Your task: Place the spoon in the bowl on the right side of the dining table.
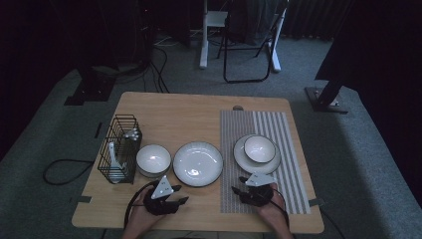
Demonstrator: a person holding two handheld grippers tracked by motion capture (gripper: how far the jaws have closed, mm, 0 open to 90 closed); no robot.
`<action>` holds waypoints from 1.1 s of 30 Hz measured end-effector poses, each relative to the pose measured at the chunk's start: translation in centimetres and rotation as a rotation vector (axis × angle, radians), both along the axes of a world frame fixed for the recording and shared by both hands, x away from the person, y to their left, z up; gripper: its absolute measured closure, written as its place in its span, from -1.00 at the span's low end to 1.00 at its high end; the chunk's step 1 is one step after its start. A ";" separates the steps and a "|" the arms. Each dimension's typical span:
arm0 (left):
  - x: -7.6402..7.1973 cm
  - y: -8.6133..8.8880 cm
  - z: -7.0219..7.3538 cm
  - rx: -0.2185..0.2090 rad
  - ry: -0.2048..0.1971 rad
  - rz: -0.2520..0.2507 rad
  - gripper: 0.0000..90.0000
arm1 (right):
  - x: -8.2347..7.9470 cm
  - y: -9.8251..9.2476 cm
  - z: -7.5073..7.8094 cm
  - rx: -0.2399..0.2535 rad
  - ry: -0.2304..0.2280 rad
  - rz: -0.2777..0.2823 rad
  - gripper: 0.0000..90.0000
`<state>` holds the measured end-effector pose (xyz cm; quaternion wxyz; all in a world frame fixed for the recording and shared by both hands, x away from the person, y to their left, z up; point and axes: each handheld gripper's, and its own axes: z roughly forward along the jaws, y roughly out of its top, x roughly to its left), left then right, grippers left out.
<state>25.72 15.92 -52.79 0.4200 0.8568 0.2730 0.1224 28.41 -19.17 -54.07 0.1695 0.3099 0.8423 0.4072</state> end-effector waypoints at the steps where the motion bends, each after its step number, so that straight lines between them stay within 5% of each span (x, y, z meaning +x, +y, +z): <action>1: 0.0 0.0 0.1 0.001 -0.001 0.001 0.10 | 0.0 0.1 -0.1 -0.010 0.004 0.004 0.11; 16: -0.5 1.1 2.6 -0.012 -0.061 0.037 0.10 | 0.2 0.3 -0.6 -0.038 0.028 0.020 0.10; 33: -0.7 4.2 5.5 -0.013 -0.137 0.191 0.13 | 0.4 0.2 -0.6 -0.026 0.058 0.016 0.07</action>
